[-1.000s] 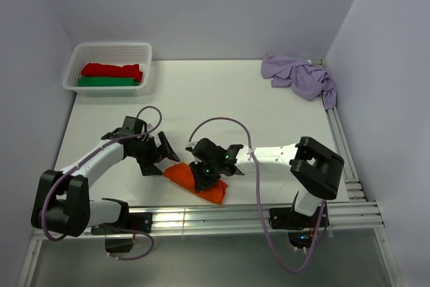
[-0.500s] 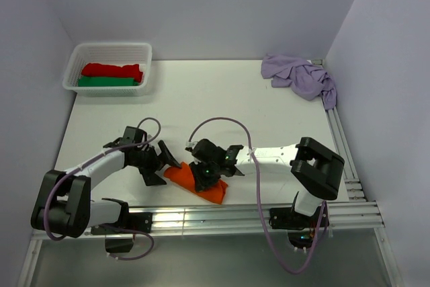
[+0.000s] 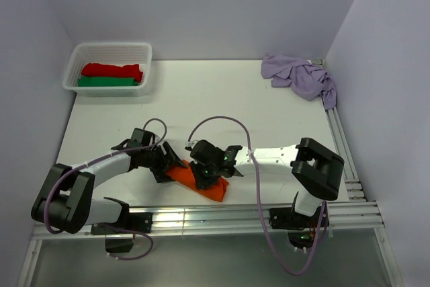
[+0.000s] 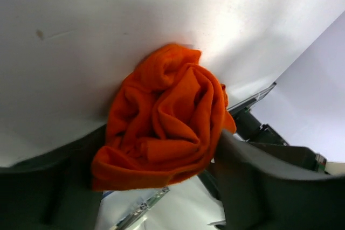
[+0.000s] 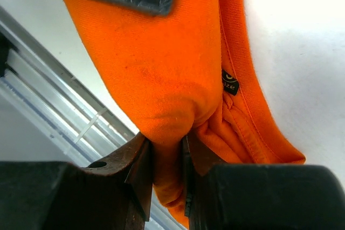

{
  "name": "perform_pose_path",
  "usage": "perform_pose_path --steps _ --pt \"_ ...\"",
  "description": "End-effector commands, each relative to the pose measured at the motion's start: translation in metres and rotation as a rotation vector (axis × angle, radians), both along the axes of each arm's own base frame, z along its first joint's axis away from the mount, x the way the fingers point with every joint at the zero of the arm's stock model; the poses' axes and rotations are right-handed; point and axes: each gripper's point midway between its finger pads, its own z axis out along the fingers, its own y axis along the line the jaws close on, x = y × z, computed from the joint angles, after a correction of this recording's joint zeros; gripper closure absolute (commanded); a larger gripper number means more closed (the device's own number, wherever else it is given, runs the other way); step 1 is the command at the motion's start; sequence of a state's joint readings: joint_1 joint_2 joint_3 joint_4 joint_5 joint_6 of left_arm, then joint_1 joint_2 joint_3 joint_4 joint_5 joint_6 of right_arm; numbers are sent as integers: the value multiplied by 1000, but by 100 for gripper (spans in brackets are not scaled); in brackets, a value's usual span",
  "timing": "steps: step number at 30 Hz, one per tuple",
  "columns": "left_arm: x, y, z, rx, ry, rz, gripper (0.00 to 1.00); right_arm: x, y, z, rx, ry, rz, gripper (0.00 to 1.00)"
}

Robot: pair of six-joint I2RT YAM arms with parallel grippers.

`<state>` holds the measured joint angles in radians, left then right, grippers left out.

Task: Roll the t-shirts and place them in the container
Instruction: Roll the tshirt

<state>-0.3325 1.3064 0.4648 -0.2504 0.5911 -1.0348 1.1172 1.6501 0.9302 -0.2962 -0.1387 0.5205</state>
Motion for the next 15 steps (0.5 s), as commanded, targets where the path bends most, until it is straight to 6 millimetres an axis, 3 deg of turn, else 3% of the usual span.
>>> perform_pose_path --steps 1,2,5,9,11,15 --pt "2 2 -6 30 -27 23 32 14 -70 -43 -325 -81 -44 100" --pt "0 4 -8 39 -27 24 45 15 -70 -43 -327 -84 -47 100" --pt "0 8 -11 62 -35 39 60 19 -68 -42 -326 -97 -55 100" --pt "9 11 -19 87 -54 71 69 30 -68 -41 -352 -147 -54 100" --pt "19 13 -22 109 -82 98 78 36 -63 -37 -353 -174 -50 90" --pt "30 15 -30 136 -102 129 81 43 -59 -32 -361 -194 -43 72"
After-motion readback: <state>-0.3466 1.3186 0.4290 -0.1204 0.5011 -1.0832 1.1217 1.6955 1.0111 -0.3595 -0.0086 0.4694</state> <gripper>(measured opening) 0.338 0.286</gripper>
